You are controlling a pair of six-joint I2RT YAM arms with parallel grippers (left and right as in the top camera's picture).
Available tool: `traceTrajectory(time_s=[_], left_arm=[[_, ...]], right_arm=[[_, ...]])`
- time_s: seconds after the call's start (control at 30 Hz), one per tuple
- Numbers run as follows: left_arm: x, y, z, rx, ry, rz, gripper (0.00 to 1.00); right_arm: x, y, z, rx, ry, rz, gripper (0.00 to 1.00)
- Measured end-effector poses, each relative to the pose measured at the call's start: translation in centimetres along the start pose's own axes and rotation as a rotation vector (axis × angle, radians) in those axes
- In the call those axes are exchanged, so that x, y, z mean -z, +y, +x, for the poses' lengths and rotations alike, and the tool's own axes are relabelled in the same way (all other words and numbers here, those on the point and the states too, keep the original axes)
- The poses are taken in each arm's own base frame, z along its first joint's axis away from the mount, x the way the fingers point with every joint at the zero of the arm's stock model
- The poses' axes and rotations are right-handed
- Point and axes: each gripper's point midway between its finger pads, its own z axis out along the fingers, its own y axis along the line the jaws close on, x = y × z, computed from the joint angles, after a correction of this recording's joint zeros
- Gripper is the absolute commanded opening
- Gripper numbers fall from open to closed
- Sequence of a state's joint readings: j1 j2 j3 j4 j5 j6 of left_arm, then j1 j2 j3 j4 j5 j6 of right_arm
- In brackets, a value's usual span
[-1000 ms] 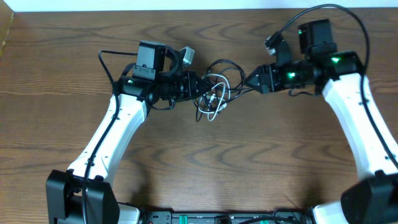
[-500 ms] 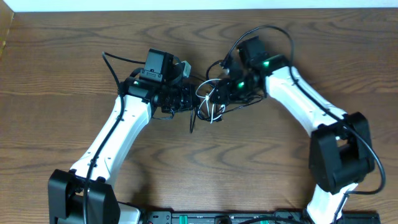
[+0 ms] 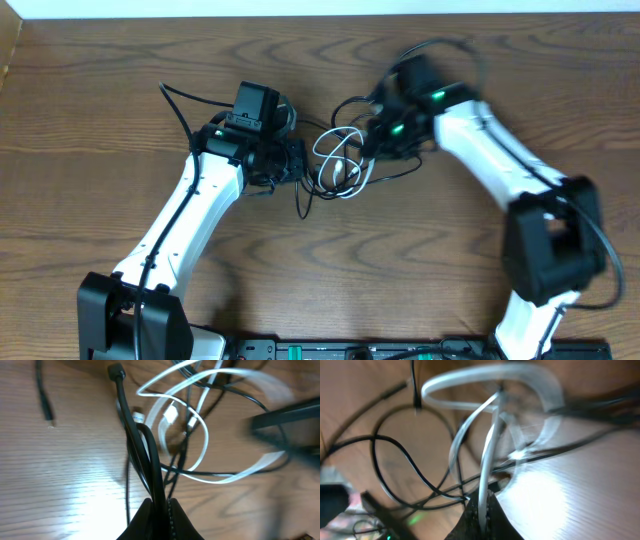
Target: Untangle cables
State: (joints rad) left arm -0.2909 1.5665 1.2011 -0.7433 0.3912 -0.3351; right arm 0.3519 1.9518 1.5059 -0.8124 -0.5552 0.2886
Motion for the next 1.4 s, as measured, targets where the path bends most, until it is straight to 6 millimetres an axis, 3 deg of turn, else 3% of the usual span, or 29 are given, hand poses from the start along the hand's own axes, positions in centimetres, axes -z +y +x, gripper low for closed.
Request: traceTrajectory(time_s=[0.1, 0.13, 0.2, 0.27, 0.5, 0.6, 0.7, 0.77, 0.83, 0.87, 0.9, 0.93, 1.0, 1.03, 1.1, 1.17, 1.27, 1.4], left_arm=[[0.0, 1.1, -0.1, 0.005, -0.011, -0.064, 0.08], [0.1, 1.6, -0.2, 0.005, -0.021, -0.091, 0.08], [0.1, 1.9, -0.4, 0.005, -0.029, -0.110, 0.08], [0.1, 2.0, -0.4, 0.005, -0.032, -0.117, 0.07], [0.2, 2.2, -0.5, 0.004, -0.037, -0.127, 0.08], [0.2, 2.2, -0.5, 0.004, -0.037, -0.128, 0.07], [0.2, 2.3, -0.5, 0.004, -0.038, -0.131, 0.07], [0.2, 2.3, -0.5, 0.004, -0.038, -0.131, 0.07], [0.2, 2.3, -0.5, 0.004, -0.039, -0.131, 0.07], [0.2, 2.3, -0.6, 0.004, -0.039, -0.131, 0.07], [0.2, 2.3, -0.5, 0.004, -0.038, -0.131, 0.07], [0.2, 2.3, -0.6, 0.004, -0.039, -0.130, 0.07], [0.2, 2.3, -0.6, 0.004, -0.039, -0.131, 0.07], [0.2, 2.3, -0.5, 0.004, -0.039, -0.131, 0.07], [0.2, 2.3, -0.6, 0.004, -0.039, -0.131, 0.07], [0.2, 2.3, -0.6, 0.004, -0.039, -0.131, 0.07], [0.2, 2.3, -0.6, 0.004, -0.039, -0.131, 0.08], [0.2, 2.3, -0.5, 0.004, -0.039, -0.131, 0.07]], right_arm=[[9.3, -1.8, -4.5, 0.030, -0.240, 0.083, 0.01], [16.9, -2.5, -6.4, 0.045, -0.438, 0.158, 0.01], [23.9, -3.7, -6.5, 0.034, -0.610, 0.246, 0.01], [28.6, -5.9, -5.9, -0.017, -0.718, 0.332, 0.01], [38.3, -16.4, -4.0, -0.307, -0.942, 0.568, 0.01], [42.1, -20.6, -1.7, -0.493, -1.035, 0.652, 0.01], [43.0, -24.6, 3.2, -0.782, -1.020, 0.755, 0.01], [42.9, -25.4, 4.8, -0.856, -0.997, 0.776, 0.01], [40.2, -24.9, 6.0, -0.891, -0.877, 0.758, 0.01], [38.7, -24.4, 5.7, -0.863, -0.821, 0.731, 0.09], [36.4, -23.7, 5.7, -0.819, -0.727, 0.690, 0.33], [35.1, -23.2, 5.7, -0.782, -0.669, 0.668, 0.43], [30.3, -21.8, 5.6, -0.672, -0.502, 0.603, 0.68], [29.2, -21.7, 5.3, -0.648, -0.478, 0.592, 0.77], [25.7, -21.6, 4.8, -0.580, -0.405, 0.548, 0.78], [22.7, -20.0, 3.4, -0.462, -0.357, 0.455, 0.78], [19.9, -15.6, 0.4, -0.237, -0.361, 0.330, 0.77], [16.4, -8.0, -3.9, 0.080, -0.423, 0.236, 0.85]])
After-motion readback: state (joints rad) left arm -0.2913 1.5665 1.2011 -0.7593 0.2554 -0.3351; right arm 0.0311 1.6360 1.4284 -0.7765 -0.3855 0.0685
